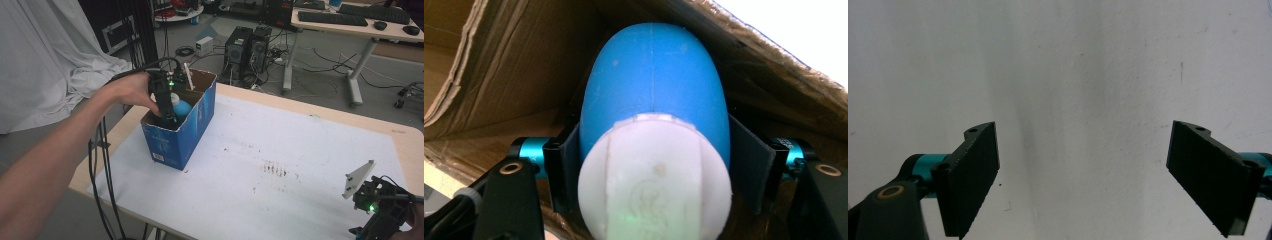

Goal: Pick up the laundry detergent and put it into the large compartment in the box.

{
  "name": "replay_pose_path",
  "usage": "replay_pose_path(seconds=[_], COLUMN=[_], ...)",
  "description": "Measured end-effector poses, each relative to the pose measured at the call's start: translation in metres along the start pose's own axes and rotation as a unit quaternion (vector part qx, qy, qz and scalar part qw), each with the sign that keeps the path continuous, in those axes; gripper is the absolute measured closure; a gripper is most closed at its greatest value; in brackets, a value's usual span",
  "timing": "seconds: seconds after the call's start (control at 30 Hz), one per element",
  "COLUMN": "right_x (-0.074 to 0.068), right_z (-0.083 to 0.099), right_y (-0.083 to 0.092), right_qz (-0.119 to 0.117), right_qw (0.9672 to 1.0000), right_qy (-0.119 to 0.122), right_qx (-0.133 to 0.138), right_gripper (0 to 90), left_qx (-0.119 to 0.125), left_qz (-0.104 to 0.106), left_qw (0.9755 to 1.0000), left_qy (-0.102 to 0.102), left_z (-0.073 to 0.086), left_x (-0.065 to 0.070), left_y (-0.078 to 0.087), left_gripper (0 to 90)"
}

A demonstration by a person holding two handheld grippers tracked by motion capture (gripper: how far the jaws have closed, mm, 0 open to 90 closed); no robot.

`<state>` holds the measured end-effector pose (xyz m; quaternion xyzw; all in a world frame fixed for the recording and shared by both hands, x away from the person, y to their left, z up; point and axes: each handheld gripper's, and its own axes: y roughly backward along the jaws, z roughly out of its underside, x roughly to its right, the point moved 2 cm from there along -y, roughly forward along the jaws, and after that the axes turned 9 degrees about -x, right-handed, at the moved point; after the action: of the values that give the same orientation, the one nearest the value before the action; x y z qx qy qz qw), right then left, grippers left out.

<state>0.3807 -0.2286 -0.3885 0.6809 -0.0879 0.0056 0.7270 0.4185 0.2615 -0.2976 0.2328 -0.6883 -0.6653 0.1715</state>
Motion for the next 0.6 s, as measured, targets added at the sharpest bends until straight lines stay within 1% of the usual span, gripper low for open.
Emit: replay_pose_path(seconds=[0.13, 0.3, 0.33, 0.5, 0.53, 0.6], right_x=[-0.0003, -0.0002, -0.0002, -0.0003, -0.0005, -0.0006], right_z=[-0.0004, -0.001, -0.001, -0.0012, -0.0013, -0.0011], right_y=[0.0, -0.0001, -0.0001, -0.0003, -0.0005, -0.0007], right_qz=[0.001, 0.001, 0.001, 0.001, 0.001, 0.0], right_qw=[1.0, 1.0, 1.0, 1.0, 1.0, 1.0], right_qy=[-0.001, 0.001, 0.001, 0.0, 0.001, 0.001], right_qx=[0.0, 0.001, 0.001, 0.0, 0.0, -0.001], right_gripper=[12.9, 12.8, 12.9, 12.9, 12.9, 12.9], left_qx=[0.004, 0.006, 0.006, 0.007, 0.007, 0.007], left_qz=[0.0, 0.001, -0.001, 0.002, 0.0, 0.001], left_qw=[1.0, 1.0, 1.0, 0.9999, 0.9999, 0.9999], left_qy=[0.004, 0.003, 0.005, 0.009, 0.01, 0.01], left_z=[0.001, 0.0016, 0.0019, 0.0026, 0.0026, 0.0029], left_x=[-0.0017, -0.003, -0.0038, -0.0061, -0.0066, -0.0077], left_y=[0.0027, 0.0076, 0.009, 0.0093, 0.0087, 0.0089], left_gripper=[31.2, 30.7, 30.6, 29.8, 27.2, 27.2])
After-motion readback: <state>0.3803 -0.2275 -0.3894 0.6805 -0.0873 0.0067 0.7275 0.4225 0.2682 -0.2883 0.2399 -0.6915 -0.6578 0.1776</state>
